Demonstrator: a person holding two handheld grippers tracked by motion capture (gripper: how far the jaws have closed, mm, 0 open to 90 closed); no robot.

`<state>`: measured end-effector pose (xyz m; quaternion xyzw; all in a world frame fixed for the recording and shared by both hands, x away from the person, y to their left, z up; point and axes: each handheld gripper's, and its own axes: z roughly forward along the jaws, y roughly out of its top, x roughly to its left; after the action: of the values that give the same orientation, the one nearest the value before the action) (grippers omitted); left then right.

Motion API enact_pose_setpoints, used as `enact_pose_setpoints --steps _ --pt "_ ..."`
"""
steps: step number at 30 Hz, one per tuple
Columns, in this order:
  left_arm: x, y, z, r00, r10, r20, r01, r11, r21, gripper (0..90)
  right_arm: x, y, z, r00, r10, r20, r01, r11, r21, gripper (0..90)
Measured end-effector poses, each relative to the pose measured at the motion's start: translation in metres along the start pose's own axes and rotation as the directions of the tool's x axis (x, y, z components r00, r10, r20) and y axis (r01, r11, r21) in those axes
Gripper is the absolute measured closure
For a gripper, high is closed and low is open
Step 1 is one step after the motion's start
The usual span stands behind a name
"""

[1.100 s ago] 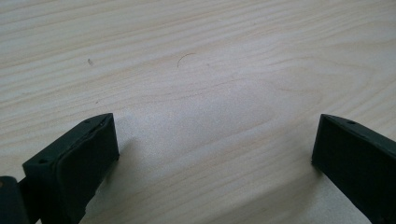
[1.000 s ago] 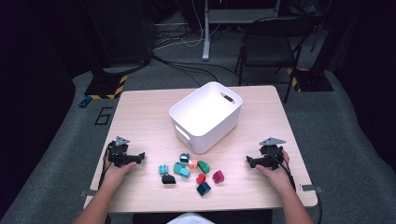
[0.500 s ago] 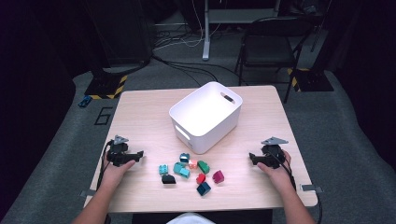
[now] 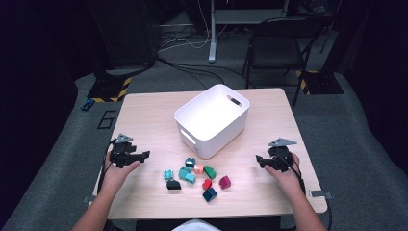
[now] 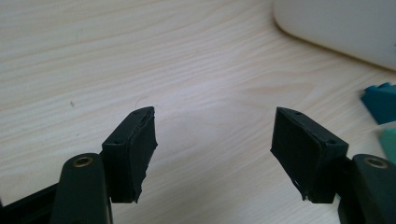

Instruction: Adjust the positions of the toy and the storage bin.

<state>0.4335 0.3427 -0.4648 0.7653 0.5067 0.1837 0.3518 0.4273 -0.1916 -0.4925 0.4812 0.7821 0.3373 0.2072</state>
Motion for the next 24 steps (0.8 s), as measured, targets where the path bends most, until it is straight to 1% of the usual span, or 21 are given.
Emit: enact_pose_setpoints --steps 1,2,3,4,6,7,8,9,10,11,12,13,16,17,18,19,21,24 --pt "-0.002 0.003 -0.001 1.0 0.003 0.003 -0.003 1.0 -0.004 31.0 0.0 0.002 -0.001 1.0 -0.006 0.001 0.006 1.0 -0.002 34.2" --pt "-0.004 0.006 -0.003 1.0 0.007 0.006 -0.007 1.0 -0.006 31.1 0.002 0.004 -0.002 1.0 0.004 0.003 -0.004 1.0 -0.006 34.5" --pt "-0.006 0.009 -0.005 0.9997 0.023 0.012 -0.023 0.9997 -0.007 31.0 0.002 0.006 -0.004 1.0 -0.006 0.003 0.006 1.0 -0.002 34.8" --pt "-0.008 0.011 -0.006 0.9996 0.024 0.013 -0.024 0.9997 -0.007 31.6 0.002 0.009 -0.006 0.9999 -0.014 0.002 0.014 1.0 -0.003 34.8" --pt "-0.013 0.018 -0.009 0.9987 0.048 0.019 -0.047 0.9989 -0.007 32.1 0.004 0.013 -0.007 1.0 -0.01 0.002 0.01 1.0 -0.014 34.9" --pt "-0.016 0.021 -0.01 0.9984 0.049 0.027 -0.049 0.9988 -0.006 32.3 0.005 0.016 -0.008 0.9998 -0.022 -0.005 0.021 1.0 -0.016 34.9" --pt "-0.017 0.024 -0.01 0.9983 0.05 0.029 -0.05 0.9987 -0.008 32.5 0.007 0.019 -0.009 0.9998 -0.018 -0.005 0.018 1.0 -0.014 34.7" --pt "-0.02 0.027 -0.01 0.9982 0.046 0.038 -0.046 0.9988 -0.015 32.8 0.007 0.021 -0.009 0.9995 -0.032 -0.004 0.032 0.999 -0.014 34.4" --pt "-0.022 0.031 -0.011 0.9976 0.056 0.042 -0.055 0.9984 -0.016 33.0 0.008 0.024 -0.009 0.9993 -0.038 -0.007 0.038 0.999 -0.014 34.3" --pt "-0.022 0.031 -0.011 0.9976 0.056 0.042 -0.055 0.9984 -0.016 33.4 0.008 0.024 -0.009 0.9993 -0.038 -0.007 0.038 0.999 -0.014 34.3" --pt "-0.026 0.037 -0.01 0.9965 0.064 0.053 -0.064 0.9979 -0.015 33.9 0.011 0.03 -0.01 0.9994 -0.033 -0.011 0.033 0.999 -0.017 34.2" --pt "-0.029 0.04 -0.01 0.996 0.069 0.057 -0.068 0.9975 -0.02 34.7 0.011 0.031 -0.01 0.9989 -0.045 -0.014 0.045 0.999 -0.019 34.1" --pt "-0.038 0.051 -0.008 0.9932 0.088 0.076 -0.086 0.9961 -0.019 36.7 0.015 0.037 -0.011 0.9984 -0.049 -0.027 0.048 0.998 -0.029 33.9" --pt "-0.041 0.054 -0.008 0.9918 0.098 0.082 -0.096 0.9951 -0.021 36.9 0.016 0.039 -0.011 0.9978 -0.059 -0.031 0.058 0.998 -0.026 33.8" --pt "-0.044 0.056 -0.008 0.9917 0.1 0.081 -0.098 0.9948 -0.027 37.2 0.018 0.04 -0.011 0.9981 -0.052 -0.033 0.051 0.998 -0.029 33.8" --pt "-0.048 0.061 -0.009 0.9897 0.114 0.087 -0.112 0.9934 -0.024 37.3 0.018 0.041 -0.011 0.9975 -0.061 -0.036 0.06 0.998 -0.028 33.7" --pt "-0.053 0.067 -0.009 0.9878 0.123 0.095 -0.121 0.9922 -0.031 37.7 0.02 0.042 -0.01 0.9975 -0.059 -0.04 0.058 0.998 -0.035 33.7" --pt "-0.06 0.075 -0.008 0.987 0.129 0.096 -0.125 0.9912 -0.044 37.7 0.022 0.042 -0.01 0.9967 -0.071 -0.039 0.07 0.997 -0.022 33.7"
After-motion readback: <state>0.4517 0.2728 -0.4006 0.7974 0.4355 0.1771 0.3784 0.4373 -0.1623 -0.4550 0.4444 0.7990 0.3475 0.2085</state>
